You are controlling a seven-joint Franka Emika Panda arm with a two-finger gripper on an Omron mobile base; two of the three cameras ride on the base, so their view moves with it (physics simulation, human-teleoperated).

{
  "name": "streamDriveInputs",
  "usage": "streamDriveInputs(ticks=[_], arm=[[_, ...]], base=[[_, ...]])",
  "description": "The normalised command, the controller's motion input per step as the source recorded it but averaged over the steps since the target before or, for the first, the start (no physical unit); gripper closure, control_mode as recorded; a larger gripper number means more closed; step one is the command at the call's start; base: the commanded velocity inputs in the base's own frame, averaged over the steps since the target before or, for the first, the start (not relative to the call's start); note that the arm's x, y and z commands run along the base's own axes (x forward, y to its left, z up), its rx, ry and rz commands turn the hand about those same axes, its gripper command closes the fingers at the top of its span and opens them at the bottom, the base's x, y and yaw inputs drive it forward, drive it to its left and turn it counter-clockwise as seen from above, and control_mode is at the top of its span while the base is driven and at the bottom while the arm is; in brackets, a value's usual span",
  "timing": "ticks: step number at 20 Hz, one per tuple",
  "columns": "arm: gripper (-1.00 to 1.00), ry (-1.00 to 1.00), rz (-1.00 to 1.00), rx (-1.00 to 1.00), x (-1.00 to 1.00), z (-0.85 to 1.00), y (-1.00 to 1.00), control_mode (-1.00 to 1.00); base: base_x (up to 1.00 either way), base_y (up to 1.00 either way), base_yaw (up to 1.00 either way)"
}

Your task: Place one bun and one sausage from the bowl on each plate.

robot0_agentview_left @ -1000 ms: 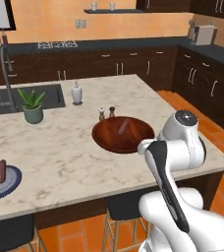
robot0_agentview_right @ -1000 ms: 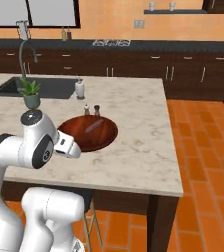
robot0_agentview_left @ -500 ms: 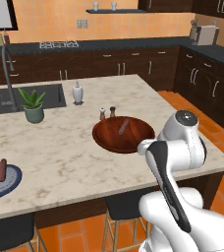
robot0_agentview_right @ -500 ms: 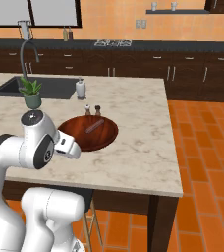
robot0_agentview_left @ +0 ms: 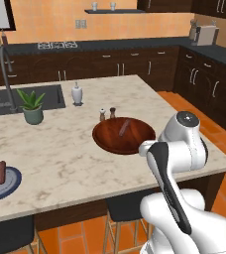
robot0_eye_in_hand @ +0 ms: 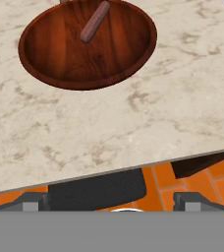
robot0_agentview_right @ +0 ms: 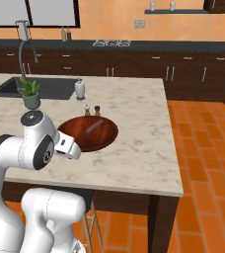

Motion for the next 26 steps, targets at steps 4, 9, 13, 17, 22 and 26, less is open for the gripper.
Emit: streamDriveInputs(ticks=[4, 9, 13, 17, 22, 26], arm=[[-1.00, 0.00, 0.00, 0.00, 0.00, 0.00, 0.00, 1.00], [-1.00, -0.01, 0.02, 0.00, 0.37, 0.19, 0.08, -1.00], [-1.00, -0.06, 0.00, 0.01, 1.00, 0.57, 0.15, -1.00], [-1.00, 0.03, -0.11, 0.08, 1.00, 0.27, 0.03, -1.00], [-1.00, 0.23, -0.01, 0.06, 1.00, -0.15, -0.05, -1.00], [-1.00, 0.11, -0.17, -0.01, 1.00, -0.44, 0.00, -1.00]], base=[[0.13, 0.21, 0.05], [0.00, 0.00, 0.02], [0.00, 0.00, 0.00], [0.00, 0.00, 0.00], [0.00, 0.00, 0.00], [0.00, 0.00, 0.00]])
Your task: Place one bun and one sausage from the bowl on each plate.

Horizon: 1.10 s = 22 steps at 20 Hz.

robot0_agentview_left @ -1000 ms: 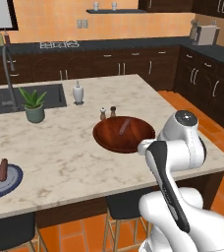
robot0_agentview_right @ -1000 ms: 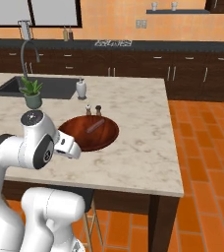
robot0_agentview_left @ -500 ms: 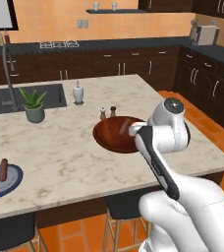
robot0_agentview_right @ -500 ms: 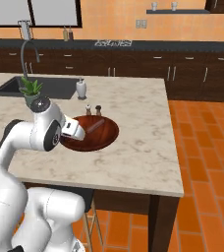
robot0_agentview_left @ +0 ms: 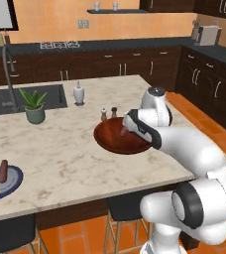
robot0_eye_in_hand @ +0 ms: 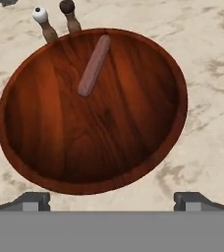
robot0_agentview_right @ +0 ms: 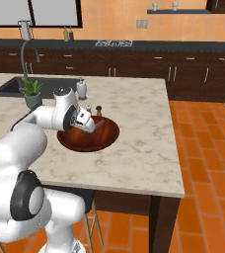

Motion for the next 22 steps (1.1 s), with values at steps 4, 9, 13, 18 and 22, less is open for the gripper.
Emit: streamDriveInputs(ticks=[4, 9, 13, 18, 22], arm=[[-1.00, 0.02, -0.16, -0.05, 1.00, -0.57, 0.00, -1.00], [-1.00, -0.01, 0.04, 0.05, 0.98, -0.33, -0.09, -1.00], [-1.00, 0.00, 0.12, 0.01, 0.92, -0.26, 0.00, -1.00], [-1.00, 0.02, 0.03, -0.04, 0.53, -0.45, 0.00, -1.00], [-1.00, 0.01, 0.00, -0.04, 0.70, -0.48, 0.00, -1.00]], base=[[0.00, 0.00, 0.00], [0.00, 0.00, 0.00], [0.00, 0.00, 0.00], [0.00, 0.00, 0.00], [0.00, 0.00, 0.00]])
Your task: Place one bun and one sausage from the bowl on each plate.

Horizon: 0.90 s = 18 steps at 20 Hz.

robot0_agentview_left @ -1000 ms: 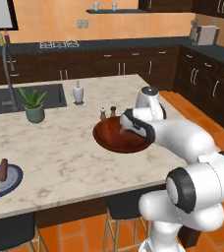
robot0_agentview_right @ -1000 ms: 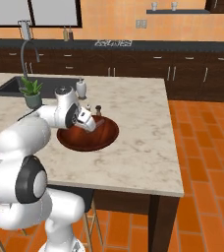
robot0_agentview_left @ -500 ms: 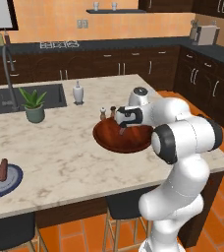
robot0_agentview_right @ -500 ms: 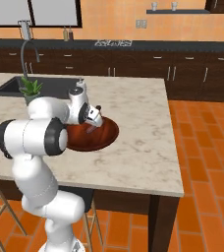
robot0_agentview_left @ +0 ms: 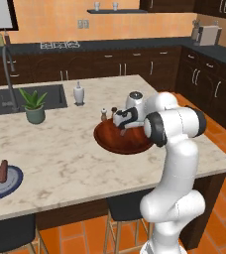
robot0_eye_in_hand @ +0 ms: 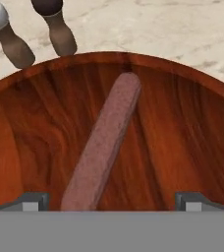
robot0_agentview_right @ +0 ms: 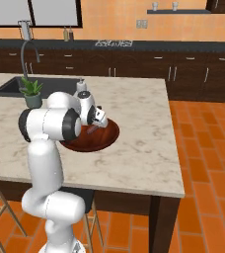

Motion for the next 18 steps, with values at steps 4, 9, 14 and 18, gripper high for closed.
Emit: streamDriveInputs(ticks=[4, 9, 14, 18], arm=[[-1.00, 0.00, 0.00, -0.01, 0.64, -0.27, 0.01, -1.00], [-1.00, 0.00, 0.00, 0.00, 0.30, -0.24, 0.00, -1.00], [-1.00, 0.00, 0.00, 0.00, 0.00, -0.37, 0.00, -1.00], [-1.00, -0.02, 0.00, 0.00, -0.02, -0.22, 0.00, -1.00]], base=[[0.00, 0.00, 0.00], [0.00, 0.00, 0.00], [0.00, 0.00, 0.00], [0.00, 0.00, 0.00]])
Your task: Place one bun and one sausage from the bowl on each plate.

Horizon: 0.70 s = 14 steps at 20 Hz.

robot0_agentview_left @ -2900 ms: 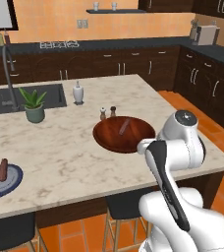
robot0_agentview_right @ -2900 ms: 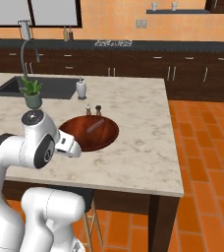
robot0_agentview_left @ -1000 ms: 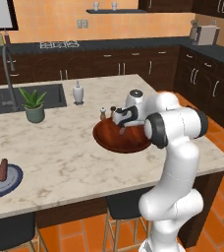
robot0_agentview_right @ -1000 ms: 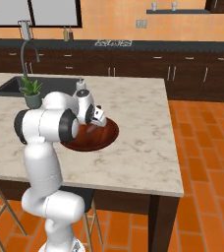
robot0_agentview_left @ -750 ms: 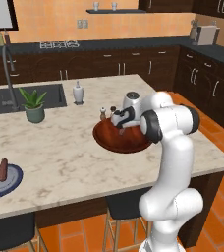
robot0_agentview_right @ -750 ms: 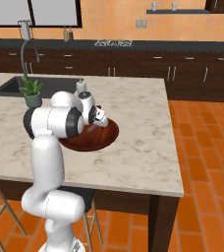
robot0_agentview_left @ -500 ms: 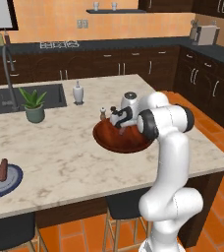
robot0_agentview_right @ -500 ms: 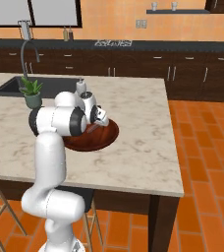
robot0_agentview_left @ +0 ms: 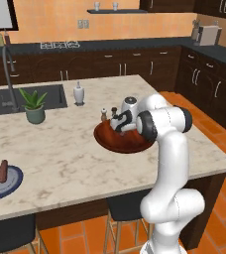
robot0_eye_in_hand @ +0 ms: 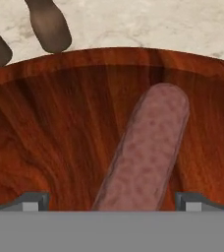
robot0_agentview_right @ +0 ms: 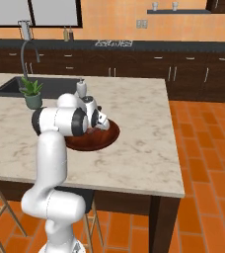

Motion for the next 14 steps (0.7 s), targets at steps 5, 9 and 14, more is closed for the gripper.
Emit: streamDriveInputs(ticks=[5, 9, 14], arm=[[1.00, -0.02, 0.00, 0.00, -0.02, -0.01, 0.00, -1.00], [1.00, -0.03, 0.00, 0.00, -0.35, 0.05, 0.00, -1.00], [1.00, -0.07, 0.01, 0.00, -0.73, 0.79, 0.00, -1.00]], base=[[0.00, 0.00, 0.00], [0.00, 0.00, 0.00], [0.00, 0.00, 0.00]])
